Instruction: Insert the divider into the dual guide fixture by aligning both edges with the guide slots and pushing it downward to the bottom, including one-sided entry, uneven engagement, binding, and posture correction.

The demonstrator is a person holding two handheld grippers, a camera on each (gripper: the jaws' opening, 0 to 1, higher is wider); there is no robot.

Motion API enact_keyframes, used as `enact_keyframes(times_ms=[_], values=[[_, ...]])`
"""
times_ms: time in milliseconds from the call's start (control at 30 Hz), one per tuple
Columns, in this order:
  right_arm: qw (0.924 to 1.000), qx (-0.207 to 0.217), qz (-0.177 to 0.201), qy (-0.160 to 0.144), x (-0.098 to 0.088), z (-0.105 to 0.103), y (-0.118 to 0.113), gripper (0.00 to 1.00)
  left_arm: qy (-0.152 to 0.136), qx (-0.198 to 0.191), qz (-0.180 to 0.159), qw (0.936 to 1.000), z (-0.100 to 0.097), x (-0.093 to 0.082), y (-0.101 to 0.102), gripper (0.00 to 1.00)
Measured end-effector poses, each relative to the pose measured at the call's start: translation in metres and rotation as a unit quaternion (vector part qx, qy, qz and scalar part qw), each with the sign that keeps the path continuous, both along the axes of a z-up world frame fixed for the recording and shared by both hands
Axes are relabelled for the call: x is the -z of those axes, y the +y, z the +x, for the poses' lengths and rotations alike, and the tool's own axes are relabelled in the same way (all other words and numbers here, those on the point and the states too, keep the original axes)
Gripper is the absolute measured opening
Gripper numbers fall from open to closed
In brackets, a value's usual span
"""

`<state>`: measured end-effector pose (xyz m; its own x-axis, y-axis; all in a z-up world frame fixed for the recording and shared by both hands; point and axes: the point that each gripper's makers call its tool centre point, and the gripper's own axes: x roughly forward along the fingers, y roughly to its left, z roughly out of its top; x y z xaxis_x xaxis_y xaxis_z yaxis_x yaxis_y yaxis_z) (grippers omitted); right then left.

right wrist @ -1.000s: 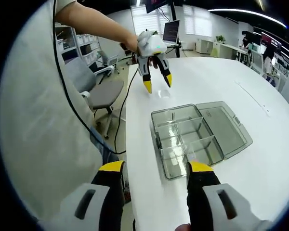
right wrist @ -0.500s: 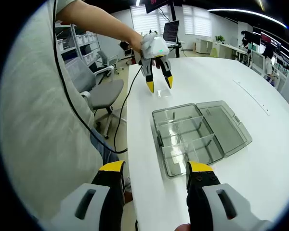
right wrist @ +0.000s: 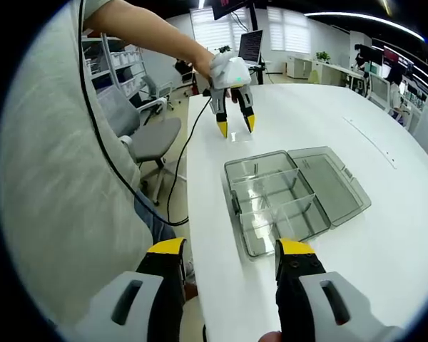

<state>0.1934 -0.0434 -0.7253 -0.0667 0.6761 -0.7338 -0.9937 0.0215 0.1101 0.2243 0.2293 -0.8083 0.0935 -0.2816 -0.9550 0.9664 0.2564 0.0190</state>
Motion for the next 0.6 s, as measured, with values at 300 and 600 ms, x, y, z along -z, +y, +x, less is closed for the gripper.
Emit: enact_keyframes(times_ms=[300, 600], values=[[1.0, 0.004, 0.001, -0.001, -0.0001, -0.0002, 0.0003, 0.46, 0.003, 0.008, 0.008, 0.9999, -0.0029, 0.0047, 0.0016, 0.36], [1.0, 0.006, 0.001, -0.001, 0.0, -0.0005, -0.0007, 0.46, 0.004, 0.014, 0.012, 0.9998, -0.0016, 0.0075, 0.0007, 0.36]])
